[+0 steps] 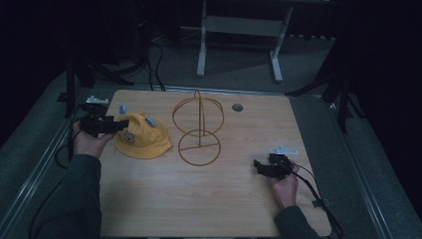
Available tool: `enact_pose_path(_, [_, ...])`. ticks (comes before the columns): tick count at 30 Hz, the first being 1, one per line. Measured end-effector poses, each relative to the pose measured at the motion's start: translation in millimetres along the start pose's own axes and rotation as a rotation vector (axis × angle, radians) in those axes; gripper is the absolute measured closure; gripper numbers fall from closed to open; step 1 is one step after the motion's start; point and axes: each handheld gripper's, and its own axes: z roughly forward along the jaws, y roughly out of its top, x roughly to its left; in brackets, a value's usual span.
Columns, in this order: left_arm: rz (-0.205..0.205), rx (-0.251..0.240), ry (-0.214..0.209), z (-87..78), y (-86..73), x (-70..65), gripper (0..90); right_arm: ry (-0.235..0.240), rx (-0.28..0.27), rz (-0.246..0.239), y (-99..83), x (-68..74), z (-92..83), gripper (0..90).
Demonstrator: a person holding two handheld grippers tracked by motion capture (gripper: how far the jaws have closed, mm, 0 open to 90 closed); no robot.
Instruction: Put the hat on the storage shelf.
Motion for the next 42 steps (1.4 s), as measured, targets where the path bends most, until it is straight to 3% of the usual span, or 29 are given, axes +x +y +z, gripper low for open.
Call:
enact_pose_path(16, [-0.003,0.023,-0.007,-9.1,21.6,-4.7,37.0,0.001,0.001,0.0,0.0,0.1,0.0,25.9])
enact_pose_path(22, [-0.013,0.066,-0.009,-4.4,30.5,-3.0,36.0,0.001,0.001,0.001,-0.1,0.1,-0.1,25.8])
enact_pose_path(33, [-0.035,0.098,0.011,4.9,41.6,-7.2,27.1,0.001,0.001,0.0,0.0,0.1,0.0,25.8])
enact_pose_path(42, [-0.063,0.125,-0.011,16.2,46.7,-12.6,25.9,0.001,0.001,0.001,0.0,0.1,-0.1,25.8])
